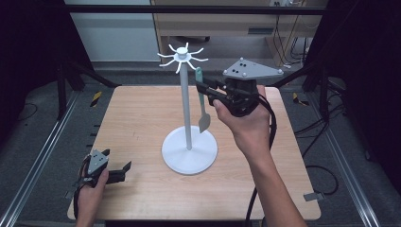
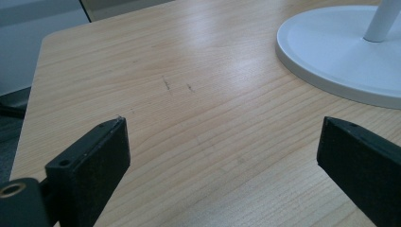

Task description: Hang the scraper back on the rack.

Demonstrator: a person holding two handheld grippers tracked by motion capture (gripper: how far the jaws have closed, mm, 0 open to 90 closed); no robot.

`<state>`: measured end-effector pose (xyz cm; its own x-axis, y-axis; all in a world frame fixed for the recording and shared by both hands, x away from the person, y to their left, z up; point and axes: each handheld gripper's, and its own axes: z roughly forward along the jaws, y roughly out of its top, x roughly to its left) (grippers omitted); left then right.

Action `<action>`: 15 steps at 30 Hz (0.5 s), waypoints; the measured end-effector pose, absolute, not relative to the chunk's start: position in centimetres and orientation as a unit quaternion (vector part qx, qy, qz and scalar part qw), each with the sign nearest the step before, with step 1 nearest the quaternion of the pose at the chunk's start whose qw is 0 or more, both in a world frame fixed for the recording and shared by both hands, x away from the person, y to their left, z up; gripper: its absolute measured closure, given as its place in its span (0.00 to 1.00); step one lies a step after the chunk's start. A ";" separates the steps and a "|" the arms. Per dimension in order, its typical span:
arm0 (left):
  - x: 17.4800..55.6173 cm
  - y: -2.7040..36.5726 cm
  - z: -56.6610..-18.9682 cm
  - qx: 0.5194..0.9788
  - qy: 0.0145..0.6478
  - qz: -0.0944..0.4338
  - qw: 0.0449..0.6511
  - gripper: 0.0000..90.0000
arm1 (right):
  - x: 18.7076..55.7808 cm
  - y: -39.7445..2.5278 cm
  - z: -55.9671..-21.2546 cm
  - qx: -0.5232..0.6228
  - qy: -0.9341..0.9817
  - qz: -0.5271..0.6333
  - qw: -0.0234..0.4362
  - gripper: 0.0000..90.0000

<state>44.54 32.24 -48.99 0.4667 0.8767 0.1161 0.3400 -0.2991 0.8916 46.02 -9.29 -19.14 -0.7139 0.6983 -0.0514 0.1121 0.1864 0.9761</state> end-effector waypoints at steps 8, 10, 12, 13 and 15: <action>44.6 32.3 -49.0 0.742 0.410 0.314 0.427 0.03 | 46.3 -8.8 -19.1 0.281 0.731 0.566 0.256 0.83; 44.6 32.3 -49.0 0.742 0.410 0.314 0.428 0.03 | 46.4 -8.7 -19.1 0.282 0.731 0.565 0.257 0.83; 44.6 32.3 -49.0 0.742 0.410 0.314 0.428 0.03 | 46.5 -8.6 -19.1 0.284 0.732 0.562 0.259 0.83; 44.6 32.3 -49.0 0.742 0.410 0.314 0.428 0.03 | 46.5 -8.6 -19.1 0.285 0.732 0.562 0.259 0.83; 44.6 32.3 -49.0 0.742 0.410 0.313 0.428 0.03 | 46.6 -8.5 -19.1 0.286 0.731 0.562 0.260 0.83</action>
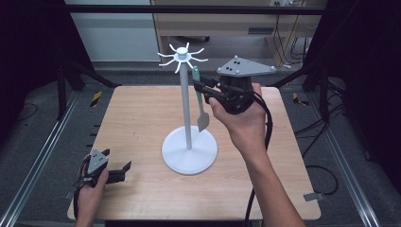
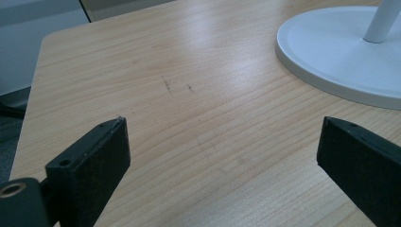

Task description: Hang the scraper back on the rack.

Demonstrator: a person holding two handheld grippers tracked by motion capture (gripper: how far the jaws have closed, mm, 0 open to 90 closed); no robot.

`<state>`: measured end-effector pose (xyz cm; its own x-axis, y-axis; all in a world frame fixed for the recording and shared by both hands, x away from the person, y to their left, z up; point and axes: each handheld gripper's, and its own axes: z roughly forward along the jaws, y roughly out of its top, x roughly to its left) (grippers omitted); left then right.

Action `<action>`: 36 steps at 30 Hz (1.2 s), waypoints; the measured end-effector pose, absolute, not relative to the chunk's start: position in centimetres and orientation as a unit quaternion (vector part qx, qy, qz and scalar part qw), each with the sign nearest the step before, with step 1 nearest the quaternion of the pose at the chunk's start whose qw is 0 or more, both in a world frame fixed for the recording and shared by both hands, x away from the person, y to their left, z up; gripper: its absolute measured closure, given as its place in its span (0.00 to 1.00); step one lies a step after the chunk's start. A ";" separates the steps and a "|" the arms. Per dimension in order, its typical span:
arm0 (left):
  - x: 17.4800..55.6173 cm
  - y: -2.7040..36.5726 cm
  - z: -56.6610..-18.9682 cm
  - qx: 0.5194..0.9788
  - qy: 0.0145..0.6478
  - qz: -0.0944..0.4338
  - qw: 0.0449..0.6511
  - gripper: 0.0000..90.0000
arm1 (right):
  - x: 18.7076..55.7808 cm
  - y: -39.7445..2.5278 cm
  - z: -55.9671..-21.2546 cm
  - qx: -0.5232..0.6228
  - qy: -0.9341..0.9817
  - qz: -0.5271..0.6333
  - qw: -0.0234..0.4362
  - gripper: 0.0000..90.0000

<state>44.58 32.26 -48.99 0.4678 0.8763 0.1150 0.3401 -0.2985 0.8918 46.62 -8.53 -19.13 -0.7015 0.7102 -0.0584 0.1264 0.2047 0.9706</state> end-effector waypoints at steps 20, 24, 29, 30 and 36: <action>44.6 32.2 -49.0 0.743 0.409 0.313 0.428 0.03 | 46.9 -8.4 -19.5 0.290 0.729 0.563 0.261 0.82; 44.6 32.2 -49.0 0.743 0.409 0.313 0.427 0.03 | 46.8 -8.4 -19.5 0.290 0.728 0.561 0.264 0.82; 44.6 32.3 -49.0 0.743 0.410 0.313 0.427 0.03 | 46.9 -8.4 -19.6 0.288 0.728 0.562 0.265 0.82; 44.6 32.3 -49.0 0.743 0.410 0.313 0.427 0.03 | 46.9 -8.4 -19.6 0.289 0.728 0.562 0.265 0.82; 44.6 32.3 -49.0 0.743 0.410 0.314 0.427 0.03 | 46.6 -8.8 -19.6 0.287 0.726 0.566 0.264 0.78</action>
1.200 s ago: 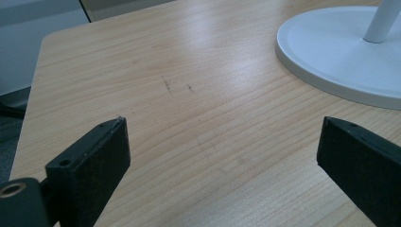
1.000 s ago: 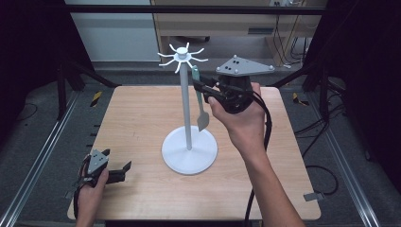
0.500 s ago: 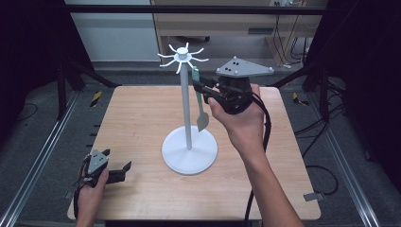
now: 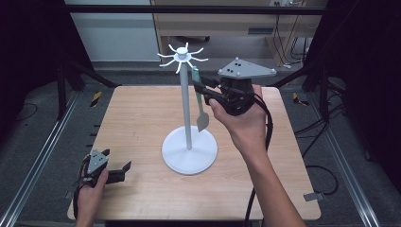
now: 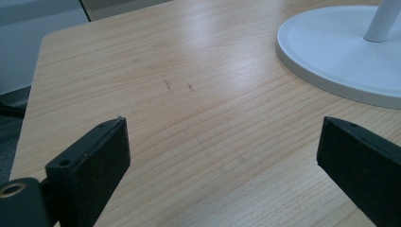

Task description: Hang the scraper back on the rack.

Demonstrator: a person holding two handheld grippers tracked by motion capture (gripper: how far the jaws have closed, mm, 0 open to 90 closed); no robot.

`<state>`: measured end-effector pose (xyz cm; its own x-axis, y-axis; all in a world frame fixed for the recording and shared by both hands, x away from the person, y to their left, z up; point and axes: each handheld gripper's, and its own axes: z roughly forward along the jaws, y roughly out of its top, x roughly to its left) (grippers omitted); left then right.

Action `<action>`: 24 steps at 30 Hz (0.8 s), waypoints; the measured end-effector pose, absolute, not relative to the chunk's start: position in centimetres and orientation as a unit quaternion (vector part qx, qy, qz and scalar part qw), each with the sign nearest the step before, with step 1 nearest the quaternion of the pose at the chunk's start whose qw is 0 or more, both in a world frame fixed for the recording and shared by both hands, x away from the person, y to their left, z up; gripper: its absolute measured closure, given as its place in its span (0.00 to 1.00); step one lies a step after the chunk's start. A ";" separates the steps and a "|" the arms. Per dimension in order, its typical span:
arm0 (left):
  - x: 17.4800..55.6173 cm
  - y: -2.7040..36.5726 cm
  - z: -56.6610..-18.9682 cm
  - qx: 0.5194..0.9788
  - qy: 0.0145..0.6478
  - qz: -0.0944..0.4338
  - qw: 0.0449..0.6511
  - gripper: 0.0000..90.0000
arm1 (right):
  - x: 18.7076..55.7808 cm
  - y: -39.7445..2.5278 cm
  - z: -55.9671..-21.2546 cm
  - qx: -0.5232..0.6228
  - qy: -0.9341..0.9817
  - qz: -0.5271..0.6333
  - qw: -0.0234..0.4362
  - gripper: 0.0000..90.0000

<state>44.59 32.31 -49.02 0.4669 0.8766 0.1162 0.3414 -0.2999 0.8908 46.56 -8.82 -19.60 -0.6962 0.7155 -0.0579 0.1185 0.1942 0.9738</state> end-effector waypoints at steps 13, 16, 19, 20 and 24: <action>44.6 32.3 -49.1 0.743 0.411 0.313 0.426 0.03 | 45.7 -12.4 -22.1 0.328 0.720 0.537 0.294 0.66; 44.6 32.3 -49.1 0.743 0.411 0.313 0.426 0.03 | 45.8 -13.5 -23.6 0.347 0.716 0.524 0.304 0.58; 44.6 32.3 -49.0 0.742 0.412 0.313 0.427 0.03 | 46.1 -14.4 -25.4 0.366 0.713 0.510 0.313 0.50; 44.6 32.3 -49.1 0.742 0.412 0.313 0.427 0.03 | 46.2 -14.7 -26.1 0.373 0.710 0.506 0.316 0.48; 44.5 32.2 -49.1 0.744 0.411 0.313 0.424 0.03 | 46.6 -15.9 -29.1 0.399 0.704 0.495 0.315 0.38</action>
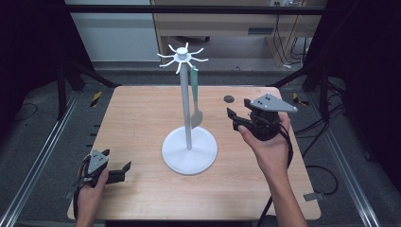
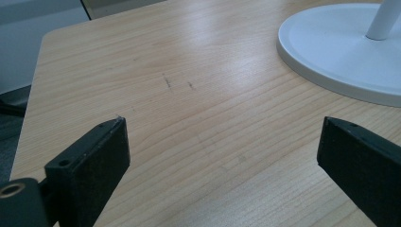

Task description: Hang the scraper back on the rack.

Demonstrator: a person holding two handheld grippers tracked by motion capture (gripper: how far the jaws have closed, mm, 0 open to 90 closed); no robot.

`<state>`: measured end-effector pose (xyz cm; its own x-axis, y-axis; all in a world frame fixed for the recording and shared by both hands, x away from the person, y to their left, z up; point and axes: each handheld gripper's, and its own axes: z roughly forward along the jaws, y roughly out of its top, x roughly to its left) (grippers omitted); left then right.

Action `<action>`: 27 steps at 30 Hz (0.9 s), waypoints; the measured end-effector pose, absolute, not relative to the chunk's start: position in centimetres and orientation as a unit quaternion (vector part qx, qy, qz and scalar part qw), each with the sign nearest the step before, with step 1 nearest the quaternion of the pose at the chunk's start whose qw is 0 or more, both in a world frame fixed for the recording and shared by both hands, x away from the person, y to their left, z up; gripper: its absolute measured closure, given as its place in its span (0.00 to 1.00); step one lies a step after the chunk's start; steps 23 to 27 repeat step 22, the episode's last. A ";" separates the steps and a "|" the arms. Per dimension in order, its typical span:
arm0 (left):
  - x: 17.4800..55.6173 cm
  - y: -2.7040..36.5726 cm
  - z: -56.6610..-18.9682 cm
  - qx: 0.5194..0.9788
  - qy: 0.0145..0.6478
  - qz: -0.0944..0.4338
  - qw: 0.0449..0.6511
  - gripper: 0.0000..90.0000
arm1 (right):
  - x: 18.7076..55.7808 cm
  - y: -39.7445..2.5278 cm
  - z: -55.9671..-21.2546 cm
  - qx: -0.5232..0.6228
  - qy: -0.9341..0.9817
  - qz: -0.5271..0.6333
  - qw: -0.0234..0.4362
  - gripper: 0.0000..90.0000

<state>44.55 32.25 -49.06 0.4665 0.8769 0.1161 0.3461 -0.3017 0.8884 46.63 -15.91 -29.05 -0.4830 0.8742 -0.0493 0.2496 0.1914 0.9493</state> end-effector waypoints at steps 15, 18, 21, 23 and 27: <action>44.6 32.2 -49.3 0.744 0.416 0.309 0.422 0.03 | 47.4 -18.3 -40.1 0.462 0.694 0.448 0.322 0.07; 44.6 32.1 -49.3 0.745 0.416 0.307 0.421 0.03 | 47.5 -18.8 -42.7 0.480 0.697 0.431 0.312 0.07; 44.5 32.0 -49.2 0.743 0.417 0.304 0.426 0.03 | 47.8 -19.4 -45.0 0.503 0.692 0.414 0.311 0.09; 44.5 31.9 -49.2 0.743 0.417 0.303 0.427 0.03 | 47.8 -19.6 -45.4 0.506 0.692 0.410 0.311 0.09; 44.5 31.9 -49.2 0.743 0.417 0.303 0.427 0.03 | 47.8 -19.6 -45.4 0.506 0.692 0.410 0.311 0.09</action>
